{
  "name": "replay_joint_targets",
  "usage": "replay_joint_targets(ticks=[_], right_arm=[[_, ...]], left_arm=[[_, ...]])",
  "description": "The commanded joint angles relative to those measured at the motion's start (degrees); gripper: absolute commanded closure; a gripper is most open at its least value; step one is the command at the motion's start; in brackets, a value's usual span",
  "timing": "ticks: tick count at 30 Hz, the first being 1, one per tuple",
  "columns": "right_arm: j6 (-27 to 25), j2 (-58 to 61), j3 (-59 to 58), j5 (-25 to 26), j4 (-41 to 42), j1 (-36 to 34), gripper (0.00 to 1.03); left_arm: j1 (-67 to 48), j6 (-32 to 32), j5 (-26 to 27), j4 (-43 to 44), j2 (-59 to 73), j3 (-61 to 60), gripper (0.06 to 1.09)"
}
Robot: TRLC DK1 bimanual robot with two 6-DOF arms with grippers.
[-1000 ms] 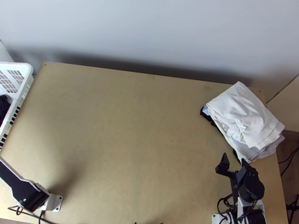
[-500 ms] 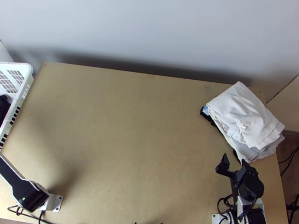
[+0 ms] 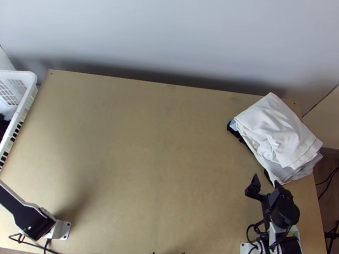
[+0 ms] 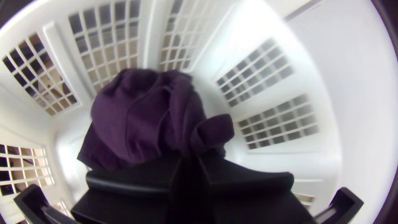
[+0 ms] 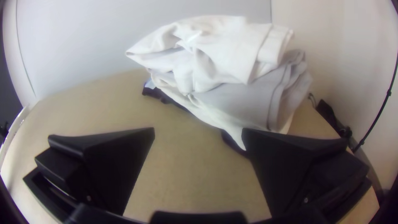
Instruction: Fold the t-shirt
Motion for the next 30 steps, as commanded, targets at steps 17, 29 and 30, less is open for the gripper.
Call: replay_joint_targets(ticks=[17, 29, 30], right_arm=[[0.45, -12.58, 0.00, -0.04, 0.36, 0.40, 0.05], [1.60, -12.58, 5.80, -0.66, 1.59, 2.24, 0.05], [1.60, -12.49, 6.94, -0.74, 0.98, 2.59, 0.05]], left_arm=[[-25.79, -11.53, 18.15, -8.01, -72.40, -24.65, 1.05], [-76.06, -14.95, 5.58, -1.86, -77.15, -43.63, 1.05], [-78.35, -15.04, 5.05, -0.63, -75.83, -45.21, 1.05]])
